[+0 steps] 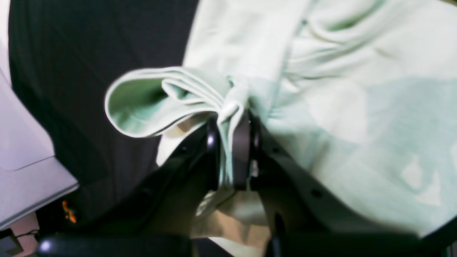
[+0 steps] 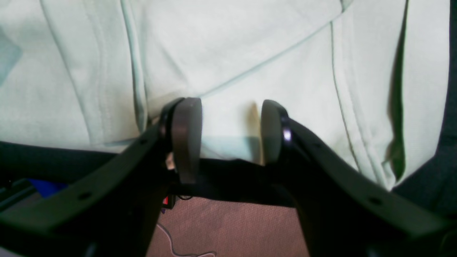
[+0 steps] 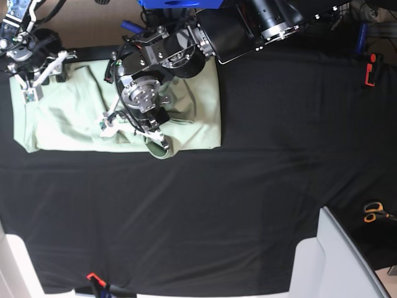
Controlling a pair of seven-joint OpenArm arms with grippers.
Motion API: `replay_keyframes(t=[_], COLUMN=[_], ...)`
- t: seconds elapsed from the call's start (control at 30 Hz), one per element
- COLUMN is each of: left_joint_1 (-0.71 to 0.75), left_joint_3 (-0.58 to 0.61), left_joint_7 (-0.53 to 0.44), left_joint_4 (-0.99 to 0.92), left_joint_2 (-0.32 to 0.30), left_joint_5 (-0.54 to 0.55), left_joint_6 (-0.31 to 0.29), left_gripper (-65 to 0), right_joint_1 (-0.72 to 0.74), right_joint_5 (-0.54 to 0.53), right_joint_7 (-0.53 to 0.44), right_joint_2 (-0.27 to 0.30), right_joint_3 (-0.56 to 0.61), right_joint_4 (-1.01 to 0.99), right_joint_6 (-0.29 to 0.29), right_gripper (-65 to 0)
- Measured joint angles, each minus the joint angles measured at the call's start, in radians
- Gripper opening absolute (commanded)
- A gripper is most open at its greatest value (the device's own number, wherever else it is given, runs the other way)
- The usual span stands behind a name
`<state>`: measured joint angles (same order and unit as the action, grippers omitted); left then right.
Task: Fold the T-shirt properly
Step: 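Lay the folded end down onto the shirt body with the left gripper, then open the left gripper and move it back to the folded edge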
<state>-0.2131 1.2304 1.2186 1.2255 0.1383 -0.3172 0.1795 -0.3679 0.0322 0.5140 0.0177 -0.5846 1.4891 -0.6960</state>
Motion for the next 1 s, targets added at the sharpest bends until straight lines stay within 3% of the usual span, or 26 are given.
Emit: replay_keyframes(t=[0.7, 0.87, 1.0], left_joint_1=[-0.031, -0.031, -0.035], left_joint_3=[0.027, 0.027, 0.086], left_joint_7=[0.000, 0.000, -0.014], left_joint_4=[-0.002, -0.002, 0.007], left_joint_2=[0.000, 0.000, -0.003], left_joint_5=[0.004, 0.004, 0.006], left_joint_6=[0.000, 0.000, 0.000], left_gripper=[-64.7, -43.5, -33.6], right_joint_1=[0.000, 0.000, 0.011], right_joint_5=[0.000, 0.000, 0.000], right_joint_7=[0.000, 0.000, 0.000], right_joint_2=[0.001, 0.001, 0.001], right_joint_3=[0.000, 0.000, 0.000], right_joint_4=[0.000, 0.000, -0.002], right_joint_6=[0.000, 0.000, 0.000], right_gripper=[-38.6, -38.6, -38.6])
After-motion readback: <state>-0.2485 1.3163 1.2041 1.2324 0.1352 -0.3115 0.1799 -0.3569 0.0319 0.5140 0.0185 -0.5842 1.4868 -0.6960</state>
